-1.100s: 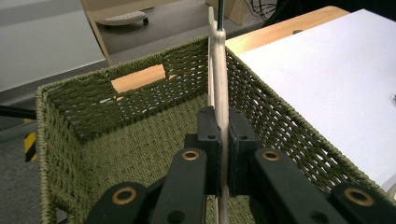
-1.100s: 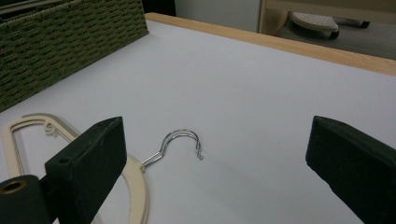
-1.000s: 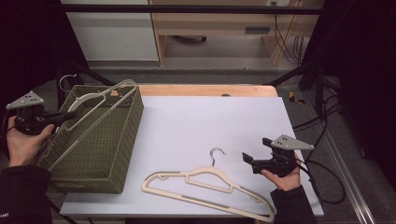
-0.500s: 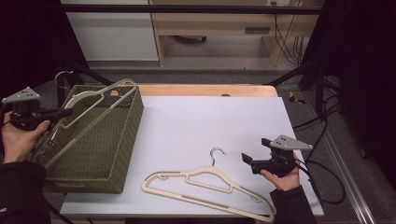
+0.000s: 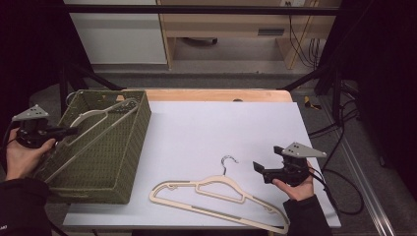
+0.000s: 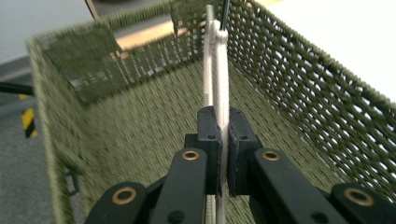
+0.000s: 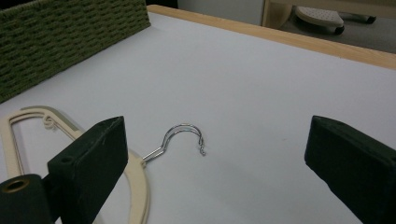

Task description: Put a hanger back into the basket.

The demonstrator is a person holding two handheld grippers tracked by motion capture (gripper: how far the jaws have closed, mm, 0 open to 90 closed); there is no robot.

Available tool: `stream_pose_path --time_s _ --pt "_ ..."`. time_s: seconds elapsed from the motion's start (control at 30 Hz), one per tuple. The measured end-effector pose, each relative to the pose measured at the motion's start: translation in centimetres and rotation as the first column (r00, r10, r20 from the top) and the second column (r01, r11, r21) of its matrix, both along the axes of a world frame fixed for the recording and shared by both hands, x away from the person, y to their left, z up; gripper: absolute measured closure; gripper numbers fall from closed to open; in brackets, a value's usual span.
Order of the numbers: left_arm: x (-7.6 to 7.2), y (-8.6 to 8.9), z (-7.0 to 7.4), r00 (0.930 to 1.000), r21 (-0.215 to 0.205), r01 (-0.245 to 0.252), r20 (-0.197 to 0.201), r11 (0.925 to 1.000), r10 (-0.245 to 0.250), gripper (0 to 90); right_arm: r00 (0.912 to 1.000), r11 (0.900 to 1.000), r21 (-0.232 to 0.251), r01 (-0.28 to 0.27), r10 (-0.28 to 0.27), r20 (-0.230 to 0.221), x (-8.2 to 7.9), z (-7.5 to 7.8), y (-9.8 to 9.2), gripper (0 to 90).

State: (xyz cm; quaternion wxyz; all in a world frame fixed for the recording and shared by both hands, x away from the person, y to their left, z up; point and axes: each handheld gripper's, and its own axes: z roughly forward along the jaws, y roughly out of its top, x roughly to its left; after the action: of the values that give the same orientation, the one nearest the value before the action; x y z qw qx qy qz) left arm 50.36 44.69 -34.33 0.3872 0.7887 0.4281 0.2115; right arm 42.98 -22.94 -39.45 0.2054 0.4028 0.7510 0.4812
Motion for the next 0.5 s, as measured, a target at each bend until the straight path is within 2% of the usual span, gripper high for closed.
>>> stream_pose_path --time_s 0.13,0.3,0.4,0.5 --pt "0.2 -0.4 -1.6 0.9993 0.012 -0.028 -0.024 0.9995 0.029 85.3 1.0 1.0 -0.004 -0.002 0.002 -0.003 0.0 -0.1 0.1 6.6" --pt "0.3 0.0 -3.3 0.9968 -0.028 -0.065 -0.048 0.9975 0.064 84.4 1.0 1.0 0.002 0.001 -0.001 0.0 -0.1 0.0 0.0 6.7" --pt "0.3 0.2 -4.2 0.9909 0.003 -0.106 -0.083 0.9944 0.106 83.7 1.0 1.0 0.003 0.0 0.0 0.0 -0.1 0.0 0.0 6.8" --pt "0.2 0.6 -4.4 0.9865 -0.015 -0.146 -0.077 0.9891 0.145 83.1 1.0 1.0 -0.006 -0.004 0.004 0.003 0.0 0.0 0.0 6.8"
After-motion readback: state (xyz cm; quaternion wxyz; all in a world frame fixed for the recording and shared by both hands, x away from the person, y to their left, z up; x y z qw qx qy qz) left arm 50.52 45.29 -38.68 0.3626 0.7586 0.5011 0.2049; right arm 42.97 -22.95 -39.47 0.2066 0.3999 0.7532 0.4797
